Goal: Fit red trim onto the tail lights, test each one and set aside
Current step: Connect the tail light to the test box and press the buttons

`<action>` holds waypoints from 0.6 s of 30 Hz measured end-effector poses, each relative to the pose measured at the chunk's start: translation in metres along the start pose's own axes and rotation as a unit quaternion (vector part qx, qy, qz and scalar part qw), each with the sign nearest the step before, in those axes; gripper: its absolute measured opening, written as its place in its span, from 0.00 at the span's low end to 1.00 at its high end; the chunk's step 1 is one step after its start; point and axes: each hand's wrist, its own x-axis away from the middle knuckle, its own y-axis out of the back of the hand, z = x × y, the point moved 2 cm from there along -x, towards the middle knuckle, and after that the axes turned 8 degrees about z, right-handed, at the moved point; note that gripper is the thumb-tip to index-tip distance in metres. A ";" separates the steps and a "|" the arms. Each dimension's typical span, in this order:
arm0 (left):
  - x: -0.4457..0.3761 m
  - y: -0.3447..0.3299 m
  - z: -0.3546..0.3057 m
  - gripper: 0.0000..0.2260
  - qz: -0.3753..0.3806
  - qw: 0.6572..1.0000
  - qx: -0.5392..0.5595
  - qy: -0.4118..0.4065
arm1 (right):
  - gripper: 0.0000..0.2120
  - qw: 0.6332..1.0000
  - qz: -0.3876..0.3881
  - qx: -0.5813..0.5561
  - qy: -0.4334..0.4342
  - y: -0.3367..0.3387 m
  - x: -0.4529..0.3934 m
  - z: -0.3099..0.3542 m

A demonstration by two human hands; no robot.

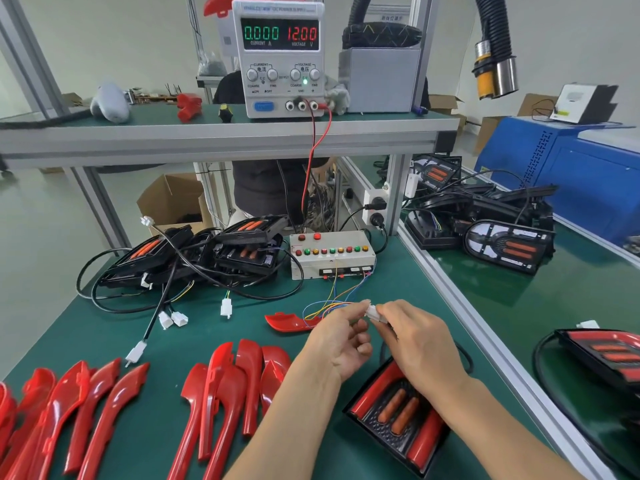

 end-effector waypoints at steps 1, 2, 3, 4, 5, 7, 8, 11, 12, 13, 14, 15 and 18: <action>0.001 0.000 0.000 0.08 0.004 1.000 0.002 0.004 | 0.10 1.000 0.001 0.002 0.000 0.000 0.000 -0.001; 0.001 0.000 0.001 0.08 0.008 1.000 0.003 0.007 | 0.09 1.000 0.004 0.005 0.003 0.000 0.001 -0.001; 0.001 0.000 0.002 0.08 0.011 1.000 0.005 0.010 | 0.09 1.000 0.008 0.008 0.006 0.000 0.002 -0.001; 0.002 0.000 0.002 0.08 0.014 1.000 0.007 0.012 | 0.09 1.000 0.010 0.008 0.006 0.001 0.002 -0.001; 0.002 0.000 0.002 0.08 0.015 1.000 0.010 0.013 | 0.09 1.000 0.010 0.006 0.003 0.002 0.001 -0.001; 0.003 0.000 0.000 0.10 0.015 1.000 -0.001 0.013 | 0.09 1.000 0.017 0.002 -0.013 0.004 -0.002 0.000; 0.005 0.001 -0.003 0.12 0.011 1.000 -0.025 0.008 | 0.09 0.999 0.025 -0.003 -0.031 0.005 -0.004 -0.001; 0.011 0.012 -0.021 0.19 -0.067 0.975 -0.198 -0.077 | 0.08 0.994 0.039 -0.029 -0.102 0.010 -0.005 -0.008; 0.012 0.018 -0.032 0.20 -0.123 0.939 -0.288 -0.143 | 0.07 0.990 0.046 -0.039 -0.126 0.011 -0.004 -0.011; 0.011 0.025 -0.044 0.21 -0.188 0.878 -0.379 -0.224 | 0.07 0.987 0.057 -0.045 -0.145 0.011 -0.003 -0.013; 0.010 0.030 -0.057 0.21 -0.242 0.802 -0.455 -0.303 | 0.07 0.984 0.068 -0.046 -0.158 0.011 -0.001 -0.015; 0.007 0.034 -0.068 0.17 -0.275 0.725 -0.511 -0.371 | 0.07 0.981 0.079 -0.045 -0.169 0.012 0.001 -0.017; -0.019 0.037 -0.092 0.09 -0.257 0.579 -0.649 -0.421 | 0.07 0.976 0.087 -0.051 -0.194 0.015 0.008 -0.017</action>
